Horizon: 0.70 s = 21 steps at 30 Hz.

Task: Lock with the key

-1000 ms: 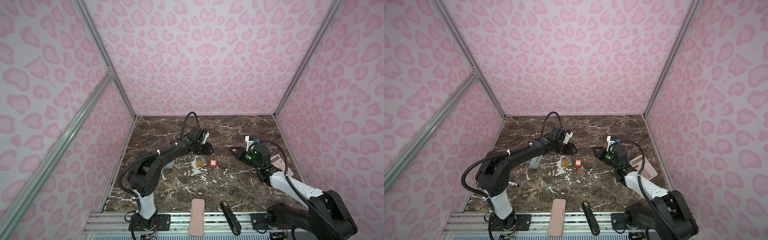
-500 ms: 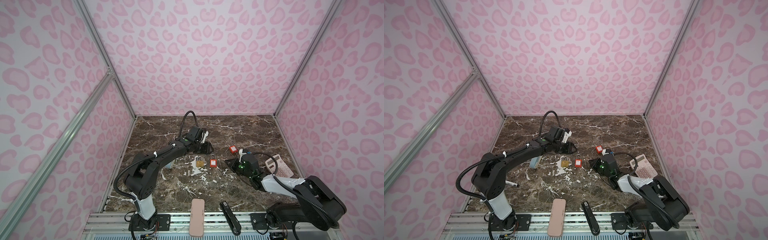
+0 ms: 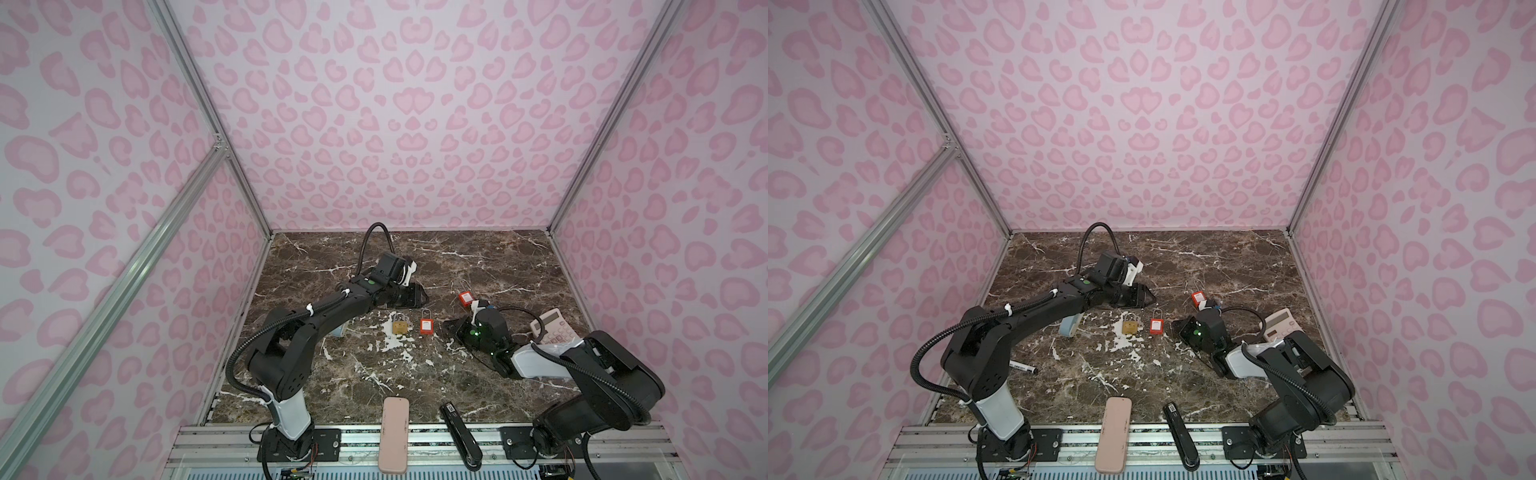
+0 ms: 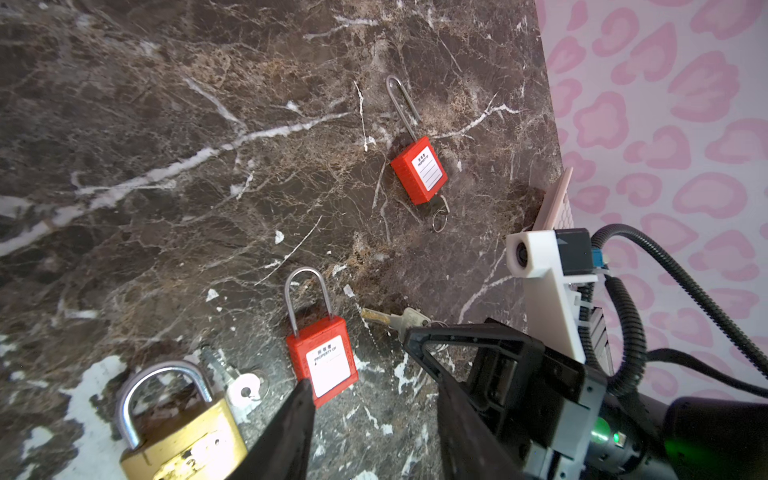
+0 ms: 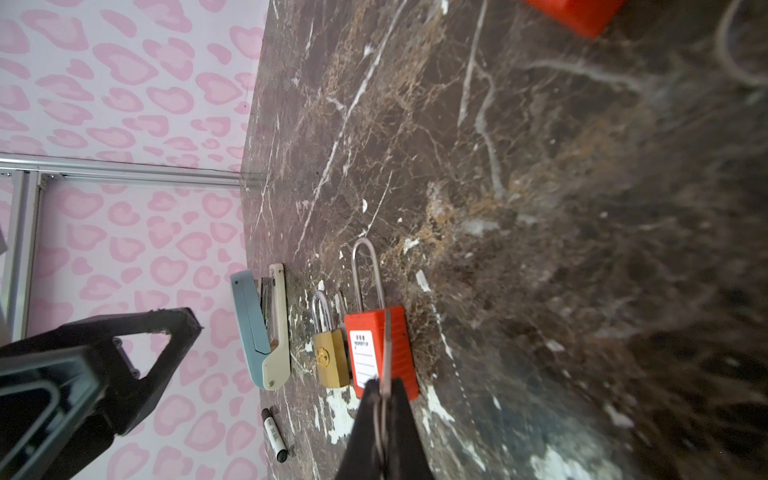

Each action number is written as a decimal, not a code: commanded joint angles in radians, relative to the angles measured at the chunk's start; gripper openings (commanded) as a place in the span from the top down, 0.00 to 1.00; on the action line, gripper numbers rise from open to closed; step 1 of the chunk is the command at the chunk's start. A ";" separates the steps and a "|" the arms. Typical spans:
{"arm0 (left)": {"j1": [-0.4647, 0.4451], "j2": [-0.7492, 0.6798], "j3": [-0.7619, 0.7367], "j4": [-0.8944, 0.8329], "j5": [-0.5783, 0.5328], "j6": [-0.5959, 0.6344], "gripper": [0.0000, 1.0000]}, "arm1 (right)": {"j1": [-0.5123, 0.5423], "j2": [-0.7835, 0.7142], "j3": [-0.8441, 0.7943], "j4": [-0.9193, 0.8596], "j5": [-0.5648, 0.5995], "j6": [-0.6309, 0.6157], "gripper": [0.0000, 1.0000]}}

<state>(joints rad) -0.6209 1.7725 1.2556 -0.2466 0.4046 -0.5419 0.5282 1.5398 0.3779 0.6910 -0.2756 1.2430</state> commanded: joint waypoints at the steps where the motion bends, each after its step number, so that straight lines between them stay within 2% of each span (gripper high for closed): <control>1: 0.001 -0.012 -0.009 0.041 0.011 -0.006 0.50 | 0.003 0.018 0.008 0.039 0.025 0.004 1.00; 8: 0.001 -0.013 -0.014 0.045 0.014 -0.011 0.50 | 0.006 0.065 0.026 0.059 0.019 0.019 1.00; 11: 0.002 -0.016 -0.017 0.046 0.012 -0.009 0.50 | 0.009 0.062 0.021 0.030 0.034 0.029 0.92; 16: 0.001 -0.012 -0.020 0.046 0.014 -0.009 0.50 | 0.011 0.049 0.024 -0.024 0.042 0.031 0.75; 21: 0.001 -0.015 -0.023 0.047 0.011 -0.009 0.50 | 0.013 0.018 0.043 -0.121 0.042 0.026 0.47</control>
<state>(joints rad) -0.6209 1.7725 1.2373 -0.2165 0.4122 -0.5491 0.5377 1.5696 0.4137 0.6323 -0.2501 1.2716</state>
